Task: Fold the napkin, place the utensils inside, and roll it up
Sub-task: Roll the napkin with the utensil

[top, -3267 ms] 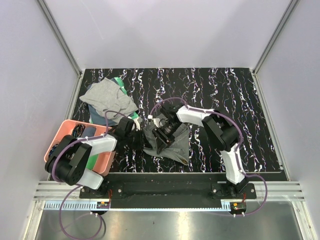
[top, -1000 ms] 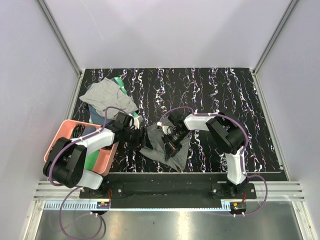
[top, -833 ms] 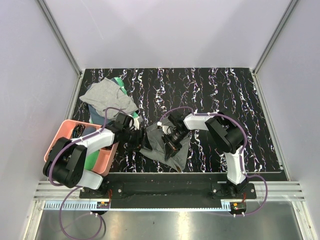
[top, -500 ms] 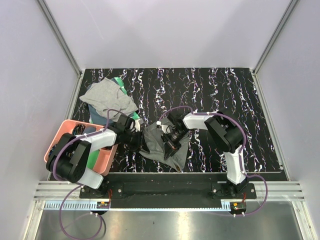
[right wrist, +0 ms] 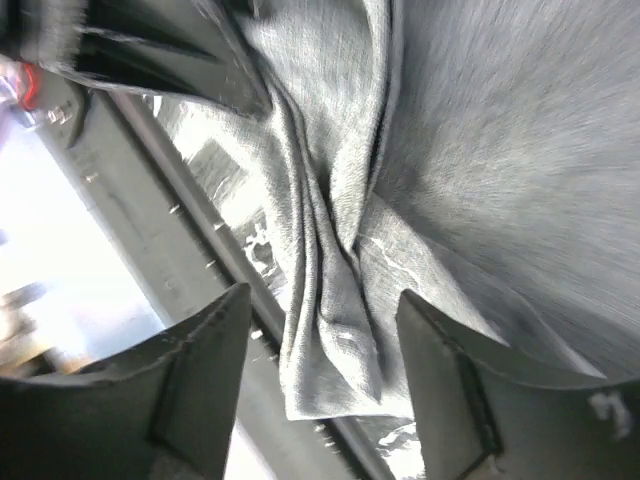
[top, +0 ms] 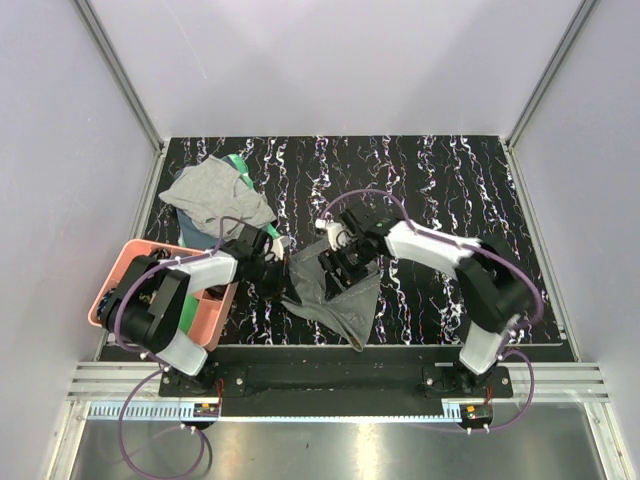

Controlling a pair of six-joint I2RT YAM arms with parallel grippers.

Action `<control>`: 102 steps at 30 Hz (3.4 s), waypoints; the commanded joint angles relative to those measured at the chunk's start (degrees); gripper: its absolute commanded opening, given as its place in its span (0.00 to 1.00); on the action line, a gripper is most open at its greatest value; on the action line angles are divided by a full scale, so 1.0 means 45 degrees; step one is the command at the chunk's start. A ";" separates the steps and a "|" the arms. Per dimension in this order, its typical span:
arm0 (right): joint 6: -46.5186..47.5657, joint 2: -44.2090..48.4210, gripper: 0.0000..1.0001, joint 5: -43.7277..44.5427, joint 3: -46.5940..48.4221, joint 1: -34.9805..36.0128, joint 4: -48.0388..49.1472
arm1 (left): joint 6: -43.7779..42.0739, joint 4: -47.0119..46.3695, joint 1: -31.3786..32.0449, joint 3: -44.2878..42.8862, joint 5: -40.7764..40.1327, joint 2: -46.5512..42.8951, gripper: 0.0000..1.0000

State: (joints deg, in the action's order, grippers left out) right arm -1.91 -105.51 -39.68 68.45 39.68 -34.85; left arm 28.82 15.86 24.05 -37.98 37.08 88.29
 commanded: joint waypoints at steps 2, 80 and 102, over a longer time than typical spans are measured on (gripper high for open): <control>0.0132 0.3772 0.75 0.6460 -0.1788 0.2524 0.3104 | -0.0837 0.1046 -0.0130 -0.0408 0.0705 0.0652 0.00; -0.1079 -0.3758 0.18 -0.7353 -0.1050 -0.0927 0.5597 | -0.0447 -0.2644 0.0436 0.0451 -0.2185 -0.2180 0.72; -0.1313 -0.4034 0.27 -0.6495 -0.0406 -0.1240 0.4913 | -0.0505 -0.3038 0.0573 -0.0309 -0.3337 -0.0051 0.00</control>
State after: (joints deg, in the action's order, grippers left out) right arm -8.14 -124.62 -73.36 65.08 34.70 -10.92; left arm 28.34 -1.80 26.61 -36.88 26.87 86.13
